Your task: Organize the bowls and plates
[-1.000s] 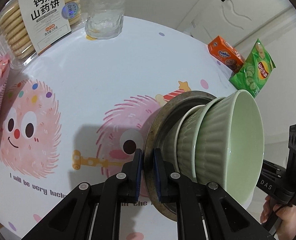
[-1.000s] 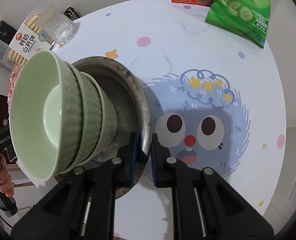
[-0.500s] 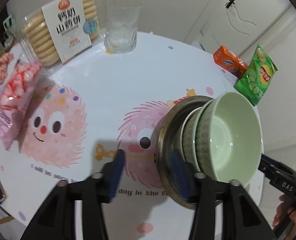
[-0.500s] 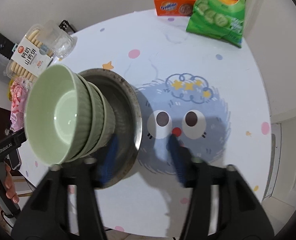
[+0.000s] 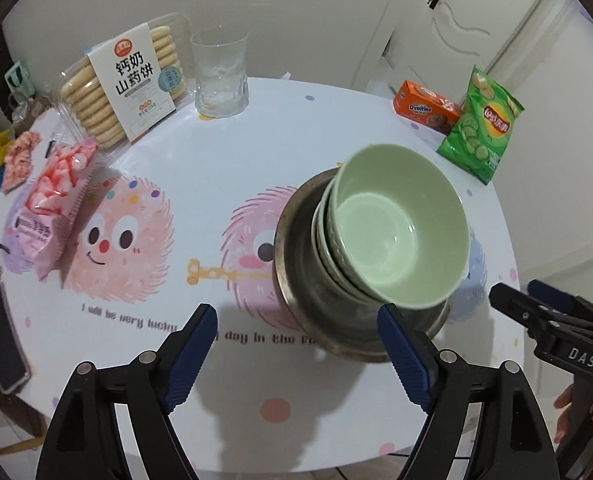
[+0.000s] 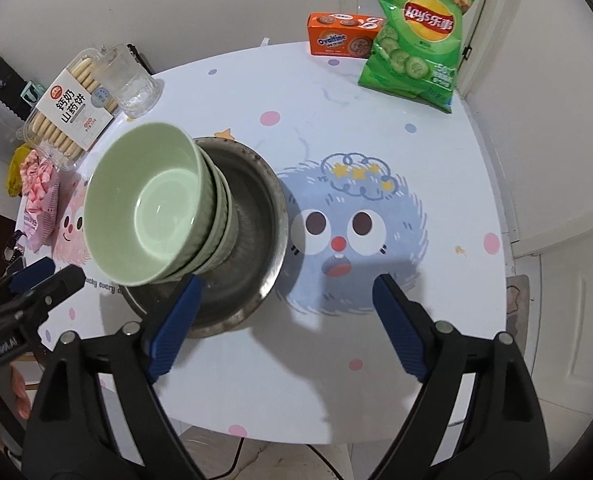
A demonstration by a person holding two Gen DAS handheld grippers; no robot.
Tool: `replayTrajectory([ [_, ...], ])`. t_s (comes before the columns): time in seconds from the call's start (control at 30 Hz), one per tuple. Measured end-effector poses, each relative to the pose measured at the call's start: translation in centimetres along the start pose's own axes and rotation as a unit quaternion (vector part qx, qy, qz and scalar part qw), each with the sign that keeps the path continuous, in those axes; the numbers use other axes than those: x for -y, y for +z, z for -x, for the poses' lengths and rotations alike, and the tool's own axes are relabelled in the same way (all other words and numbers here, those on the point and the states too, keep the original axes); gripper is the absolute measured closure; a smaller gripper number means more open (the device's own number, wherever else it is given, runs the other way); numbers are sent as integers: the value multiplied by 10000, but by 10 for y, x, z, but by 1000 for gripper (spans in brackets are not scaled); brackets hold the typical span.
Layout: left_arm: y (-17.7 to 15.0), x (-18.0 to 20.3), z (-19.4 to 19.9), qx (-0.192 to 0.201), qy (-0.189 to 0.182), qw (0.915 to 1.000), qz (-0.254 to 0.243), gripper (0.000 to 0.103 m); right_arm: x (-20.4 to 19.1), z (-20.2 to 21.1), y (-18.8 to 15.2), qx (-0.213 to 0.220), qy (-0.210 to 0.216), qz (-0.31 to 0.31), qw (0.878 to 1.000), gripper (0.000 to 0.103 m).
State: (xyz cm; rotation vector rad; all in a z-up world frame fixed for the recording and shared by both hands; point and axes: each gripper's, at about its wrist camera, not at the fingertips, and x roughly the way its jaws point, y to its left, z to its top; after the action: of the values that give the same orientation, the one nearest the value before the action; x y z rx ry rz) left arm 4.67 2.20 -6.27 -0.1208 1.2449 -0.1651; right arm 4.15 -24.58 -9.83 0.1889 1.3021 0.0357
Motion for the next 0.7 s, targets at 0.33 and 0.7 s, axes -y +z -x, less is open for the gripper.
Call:
replayTrajectory([
  [0.33, -16, 16, 37, 292, 335, 9990, 34, 14, -13, 46, -19, 537, -364, 212, 9977, 1],
  [0.7, -27, 17, 56, 479, 463, 9976, 176, 14, -23, 72, -35, 839, -702, 272, 9936, 1],
])
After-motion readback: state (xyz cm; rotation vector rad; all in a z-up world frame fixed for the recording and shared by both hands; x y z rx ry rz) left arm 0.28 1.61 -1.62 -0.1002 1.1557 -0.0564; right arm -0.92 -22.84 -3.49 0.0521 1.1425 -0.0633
